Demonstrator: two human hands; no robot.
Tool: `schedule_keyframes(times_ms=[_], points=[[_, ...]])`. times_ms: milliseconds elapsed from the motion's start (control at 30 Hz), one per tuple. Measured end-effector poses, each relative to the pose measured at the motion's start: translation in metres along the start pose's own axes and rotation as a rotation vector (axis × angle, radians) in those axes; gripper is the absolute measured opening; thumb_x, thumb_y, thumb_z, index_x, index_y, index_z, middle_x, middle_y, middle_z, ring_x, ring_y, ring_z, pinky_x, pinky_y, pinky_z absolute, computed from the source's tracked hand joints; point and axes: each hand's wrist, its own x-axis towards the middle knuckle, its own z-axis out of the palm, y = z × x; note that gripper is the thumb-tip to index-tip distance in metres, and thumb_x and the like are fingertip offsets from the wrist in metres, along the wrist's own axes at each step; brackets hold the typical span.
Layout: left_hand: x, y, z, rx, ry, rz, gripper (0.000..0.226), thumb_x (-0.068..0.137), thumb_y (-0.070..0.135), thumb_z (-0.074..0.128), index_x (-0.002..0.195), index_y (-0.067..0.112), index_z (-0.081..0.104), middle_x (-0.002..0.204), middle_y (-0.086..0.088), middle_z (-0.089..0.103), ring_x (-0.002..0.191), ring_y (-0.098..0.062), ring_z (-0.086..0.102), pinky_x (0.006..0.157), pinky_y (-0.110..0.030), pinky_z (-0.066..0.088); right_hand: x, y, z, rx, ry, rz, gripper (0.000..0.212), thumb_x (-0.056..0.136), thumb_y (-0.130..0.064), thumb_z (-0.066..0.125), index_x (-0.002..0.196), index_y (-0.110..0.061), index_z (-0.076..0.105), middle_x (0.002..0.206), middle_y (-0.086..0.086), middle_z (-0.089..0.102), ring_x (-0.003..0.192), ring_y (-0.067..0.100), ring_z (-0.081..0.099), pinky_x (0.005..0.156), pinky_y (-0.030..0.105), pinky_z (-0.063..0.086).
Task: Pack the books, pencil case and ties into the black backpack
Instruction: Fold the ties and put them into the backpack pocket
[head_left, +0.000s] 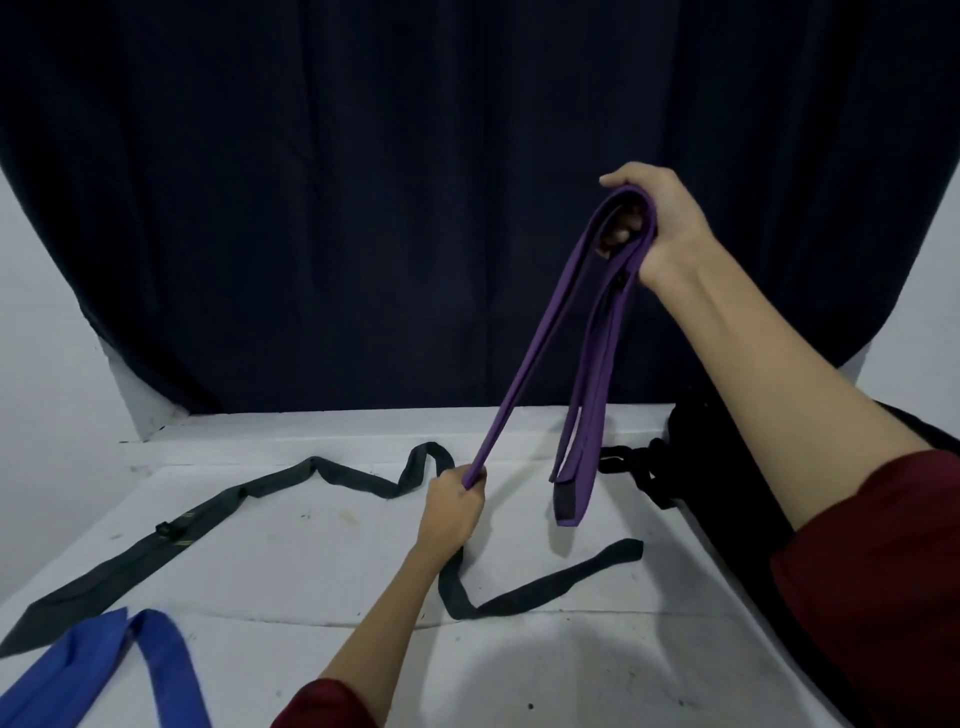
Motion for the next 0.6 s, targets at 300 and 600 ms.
schedule_keyframes(times_ms=[300,600], points=[[0.008,0.059,-0.030,0.053,-0.335,0.061,0.046,0.079,0.004,0.068,0.112,0.026,0.043,0.117,-0.001,0.048,0.105,-0.016,0.049,0.079,-0.022,0.045,0.001,0.009,0.005,-0.119,-0.020,0.000,0.034,0.085,-0.019,0.065,0.055,-0.018,0.048,0.042,-0.006,0.048,0.035,0.006,0.044,0.045,0.021,0.041],[-0.016,0.180,-0.033,-0.487,-0.243,0.253,0.030,0.096,0.046,0.046,0.101,0.021,0.062,0.096,0.003,0.067,0.092,-0.013,0.065,0.086,-0.034,0.053,-0.006,0.019,0.012,-0.393,-0.161,-0.040,0.015,0.086,-0.022,0.068,0.078,-0.011,0.064,0.072,0.001,0.063,0.070,0.014,0.060,0.065,0.026,0.053]])
